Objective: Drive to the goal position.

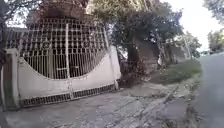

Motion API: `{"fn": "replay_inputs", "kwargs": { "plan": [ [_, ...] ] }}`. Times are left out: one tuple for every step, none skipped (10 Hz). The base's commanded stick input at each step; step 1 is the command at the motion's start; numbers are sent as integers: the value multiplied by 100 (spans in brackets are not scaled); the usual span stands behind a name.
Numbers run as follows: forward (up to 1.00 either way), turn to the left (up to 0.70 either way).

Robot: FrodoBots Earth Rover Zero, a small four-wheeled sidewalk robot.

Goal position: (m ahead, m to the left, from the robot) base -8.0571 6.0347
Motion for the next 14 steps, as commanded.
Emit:
{"fn": "replay_inputs", "kwargs": {
  "plan": [
    [0,-100],
    [0,-100],
    [0,-100],
    [0,-100],
    [0,-100],
    [0,-100],
    [0,-100],
    [0,-100],
    [0,-100],
    [0,-100],
    [0,-100],
    [0,-100],
    [0,-100],
    [0,-100]
  ]
}}
